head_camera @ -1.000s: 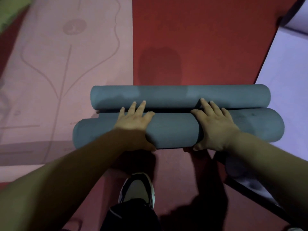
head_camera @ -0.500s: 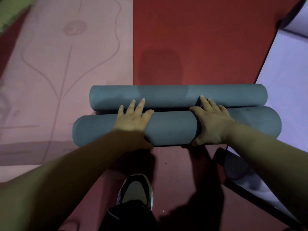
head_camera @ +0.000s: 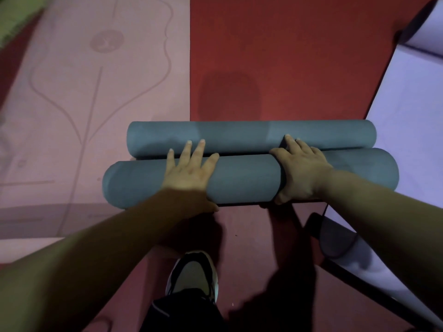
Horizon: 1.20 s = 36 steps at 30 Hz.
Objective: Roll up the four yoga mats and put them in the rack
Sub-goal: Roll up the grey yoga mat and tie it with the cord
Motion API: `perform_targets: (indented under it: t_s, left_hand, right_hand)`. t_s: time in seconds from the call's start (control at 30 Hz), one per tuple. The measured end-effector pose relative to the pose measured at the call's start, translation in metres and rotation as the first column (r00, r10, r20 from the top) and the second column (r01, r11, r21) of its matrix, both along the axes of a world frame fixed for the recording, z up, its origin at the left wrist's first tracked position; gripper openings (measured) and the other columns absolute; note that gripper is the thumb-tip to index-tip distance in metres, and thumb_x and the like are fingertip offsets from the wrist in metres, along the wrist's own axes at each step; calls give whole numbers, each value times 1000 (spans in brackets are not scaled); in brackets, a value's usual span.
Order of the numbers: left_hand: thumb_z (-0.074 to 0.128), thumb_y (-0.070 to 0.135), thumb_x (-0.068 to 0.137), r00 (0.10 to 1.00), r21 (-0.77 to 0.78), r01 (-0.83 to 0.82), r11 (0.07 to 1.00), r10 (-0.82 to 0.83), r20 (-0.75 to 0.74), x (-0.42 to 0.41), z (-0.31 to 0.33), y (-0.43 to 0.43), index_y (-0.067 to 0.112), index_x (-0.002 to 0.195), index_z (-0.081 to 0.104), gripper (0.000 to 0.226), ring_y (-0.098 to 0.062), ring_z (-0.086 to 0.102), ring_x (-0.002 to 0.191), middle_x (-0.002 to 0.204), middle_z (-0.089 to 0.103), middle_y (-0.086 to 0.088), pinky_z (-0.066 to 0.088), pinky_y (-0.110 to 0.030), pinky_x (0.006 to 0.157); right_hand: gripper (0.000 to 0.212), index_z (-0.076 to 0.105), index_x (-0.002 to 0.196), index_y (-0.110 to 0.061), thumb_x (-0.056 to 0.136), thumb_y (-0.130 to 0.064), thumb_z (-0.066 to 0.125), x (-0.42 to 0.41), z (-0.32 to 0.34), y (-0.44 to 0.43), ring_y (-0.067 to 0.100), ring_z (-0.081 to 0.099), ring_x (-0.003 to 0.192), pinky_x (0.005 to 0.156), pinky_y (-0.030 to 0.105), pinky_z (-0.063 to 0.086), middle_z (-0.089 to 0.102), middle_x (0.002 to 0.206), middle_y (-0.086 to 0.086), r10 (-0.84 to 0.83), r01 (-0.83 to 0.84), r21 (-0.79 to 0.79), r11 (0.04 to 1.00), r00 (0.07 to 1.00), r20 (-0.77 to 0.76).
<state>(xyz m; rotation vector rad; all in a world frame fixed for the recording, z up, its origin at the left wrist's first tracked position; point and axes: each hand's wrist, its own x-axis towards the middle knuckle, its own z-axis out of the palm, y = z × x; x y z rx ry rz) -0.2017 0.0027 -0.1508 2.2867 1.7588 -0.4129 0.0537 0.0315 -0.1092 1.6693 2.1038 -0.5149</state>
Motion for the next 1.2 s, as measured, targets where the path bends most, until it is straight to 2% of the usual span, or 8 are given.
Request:
perform_targets:
  t_s: [0.27,0.5,0.67,0.83,0.93,1.0,1.07,1.2]
  left_hand:
    - [79,79,51,999,-63,10,998,-8,31,-4,4,24,36,157,11,133,-33,-7,155,169,-10,-3,4,-63,123]
    - [78,80,48,1000,-82,22,996,-21,21,-2,7,32,30,154,24,128,-36,-6,155,169,-6,-4,4,-67,121]
    - [72,84,51,995,-75,95,993,-92,39,-13,11,27,35,151,29,119,-34,-8,155,169,-5,0,-1,-69,119]
    - [69,88,42,984,-115,176,978,-173,34,-20,10,-14,34,147,36,122,-38,-8,155,170,-5,-4,3,-70,118]
    - [68,87,41,982,-151,178,972,-167,85,-20,10,-35,34,142,40,117,-39,-6,155,170,-2,-4,7,-70,118]
    - [70,84,43,982,-151,169,974,-154,109,-19,10,-38,34,141,41,114,-39,-6,155,170,-2,-4,7,-70,118]
    - [70,84,44,983,-159,165,973,-150,102,-18,9,-37,32,144,40,117,-40,-8,154,170,-5,-5,5,-71,119]
    - [67,88,43,984,-166,168,972,-156,86,-17,8,-33,30,148,37,124,-41,-11,154,169,-7,-7,4,-71,118]
  right_hand:
    - [137,14,155,-31,46,-73,85,2,-6,-5,38,7,153,123,54,15,-3,166,15,42,-46,88,995,998,53]
    - [128,25,153,-34,46,-79,79,4,-2,3,36,10,152,122,56,20,3,166,11,64,-65,82,994,998,23]
    - [121,37,148,-32,44,-80,76,3,6,-8,37,-1,154,119,61,20,-7,167,5,107,-107,47,993,994,9]
    - [128,29,151,-40,35,-88,54,10,8,-47,37,-15,153,120,66,12,-23,165,1,82,-86,-82,993,995,-50]
    - [123,25,152,-39,43,-86,60,15,4,-68,34,-20,153,120,64,9,-27,164,1,93,-97,-91,991,994,-54]
    - [124,24,152,-39,42,-87,53,15,0,-77,34,-13,154,120,62,11,-22,164,3,73,-76,-67,995,996,-55]
    - [126,26,152,-40,38,-90,44,15,-4,-81,34,10,148,119,56,18,-2,160,6,52,-53,-29,998,998,-40]
    - [133,20,154,-41,35,-92,50,17,-12,-76,25,34,132,116,48,29,25,143,-2,44,-45,-18,999,998,-52]
